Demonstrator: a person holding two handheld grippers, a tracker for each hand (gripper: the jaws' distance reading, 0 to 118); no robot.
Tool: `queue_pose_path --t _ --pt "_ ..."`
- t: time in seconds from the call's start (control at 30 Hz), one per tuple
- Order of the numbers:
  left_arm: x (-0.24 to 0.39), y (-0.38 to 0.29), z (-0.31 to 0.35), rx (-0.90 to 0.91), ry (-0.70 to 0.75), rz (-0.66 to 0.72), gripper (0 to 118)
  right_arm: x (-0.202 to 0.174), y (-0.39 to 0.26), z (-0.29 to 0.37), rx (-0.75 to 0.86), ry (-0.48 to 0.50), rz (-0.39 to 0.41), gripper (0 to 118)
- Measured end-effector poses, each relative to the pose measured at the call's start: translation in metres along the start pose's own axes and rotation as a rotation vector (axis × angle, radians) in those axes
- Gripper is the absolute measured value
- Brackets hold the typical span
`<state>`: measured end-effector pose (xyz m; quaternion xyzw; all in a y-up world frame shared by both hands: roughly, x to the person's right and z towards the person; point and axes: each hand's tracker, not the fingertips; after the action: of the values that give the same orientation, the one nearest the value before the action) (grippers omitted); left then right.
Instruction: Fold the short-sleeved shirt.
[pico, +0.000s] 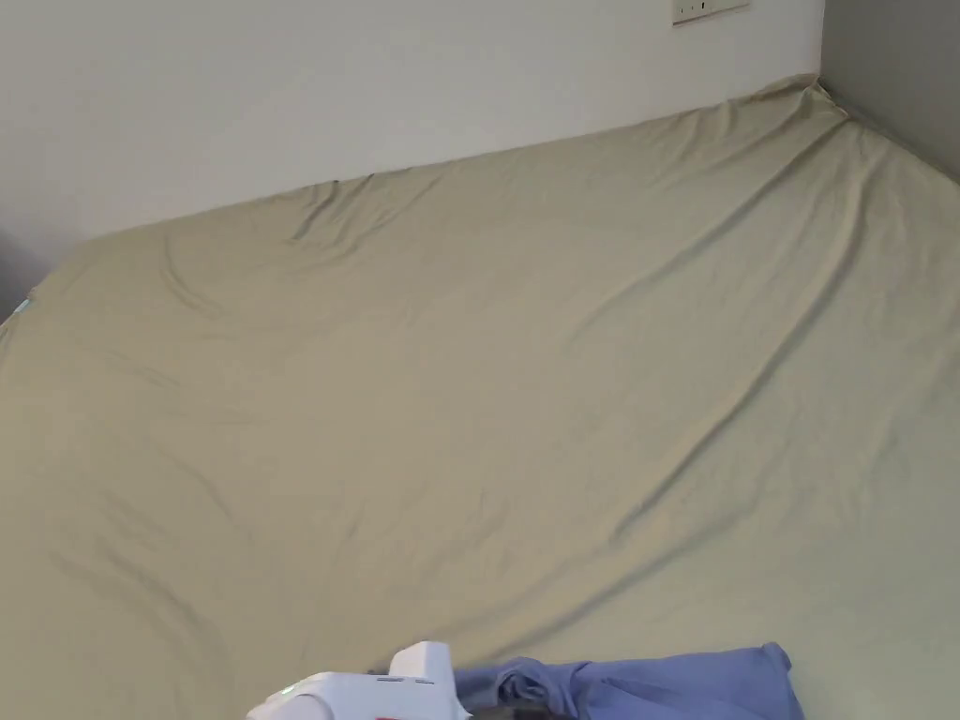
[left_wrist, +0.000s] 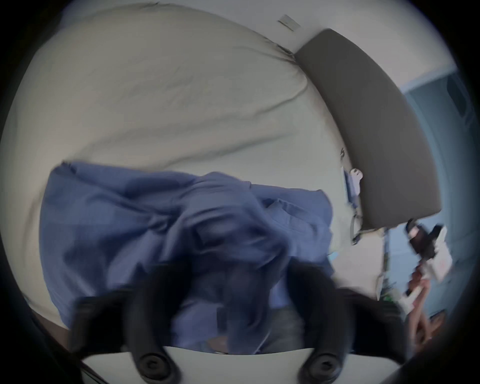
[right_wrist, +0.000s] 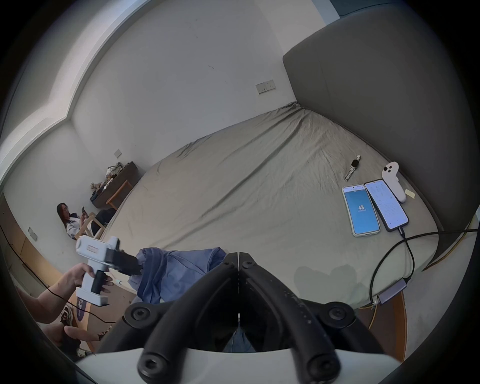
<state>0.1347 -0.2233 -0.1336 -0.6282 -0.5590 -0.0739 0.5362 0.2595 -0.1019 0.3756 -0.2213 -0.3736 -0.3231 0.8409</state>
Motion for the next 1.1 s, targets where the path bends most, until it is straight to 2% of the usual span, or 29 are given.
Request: queue_pose_path --t 0.07,0.17,0.2,0.23,0.27,0.3,0.33,0.4,0.47,0.5,0.6,0.73,0.8,0.9,1.03,1.1 --pt "-0.009 0.0 0.028 0.099 -0.127 0.103 117 0.004 -0.002 -0.002 -0.008 -0.002 -0.013 0" --pt "-0.029 0.004 0.058 0.169 -0.111 0.208 113 0.008 -0.003 -0.007 -0.017 -0.001 -0.036 0" --pt "-0.034 0.006 0.062 0.191 -0.12 0.217 104 0.009 -0.003 -0.008 -0.018 -0.001 -0.039 0" --pt "-0.039 0.005 0.06 0.212 -0.124 0.175 81 0.009 -0.004 -0.009 -0.019 0.001 -0.043 0" --pt "-0.039 0.007 0.056 0.22 -0.08 0.115 46 0.011 -0.003 -0.011 -0.022 0.004 -0.048 0" --pt "-0.037 0.009 0.048 0.211 -0.013 0.067 1 0.011 -0.003 -0.012 -0.026 0.006 -0.05 0" --pt "-0.033 0.011 0.034 0.175 0.074 0.009 2 0.011 -0.003 -0.013 -0.028 0.007 -0.05 0" --pt "-0.027 0.007 -0.001 0.067 0.135 -0.108 2 0.012 -0.004 -0.013 -0.032 0.004 -0.049 0" --pt "-0.013 0.003 -0.027 0.018 0.084 -0.157 2 0.013 -0.004 -0.013 -0.033 0.003 -0.056 0" --pt "-0.007 -0.003 -0.04 0.035 0.009 -0.164 2 0.014 -0.005 -0.013 -0.034 0.002 -0.064 0" --pt "0.01 -0.001 -0.065 0.032 0.016 -0.174 1 0.017 -0.007 -0.013 -0.041 -0.011 -0.083 0" --pt "0.029 -0.004 -0.052 0.049 -0.039 -0.24 1 0.017 -0.008 -0.011 -0.05 -0.018 -0.081 0" --pt "0.038 -0.009 -0.049 -0.001 -0.131 -0.248 1 0.016 -0.008 -0.012 -0.054 -0.023 -0.078 0" --pt "0.051 -0.016 -0.05 -0.035 -0.095 -0.335 0 0.015 -0.006 -0.015 -0.054 -0.022 -0.079 0" --pt "0.025 -0.014 -0.006 0.091 -0.165 -0.191 0 0.01 -0.003 -0.015 -0.045 -0.006 -0.08 0" --pt "-0.001 -0.008 0.028 0.166 -0.148 -0.116 0 0.008 -0.001 -0.016 -0.046 0.0 -0.071 0"
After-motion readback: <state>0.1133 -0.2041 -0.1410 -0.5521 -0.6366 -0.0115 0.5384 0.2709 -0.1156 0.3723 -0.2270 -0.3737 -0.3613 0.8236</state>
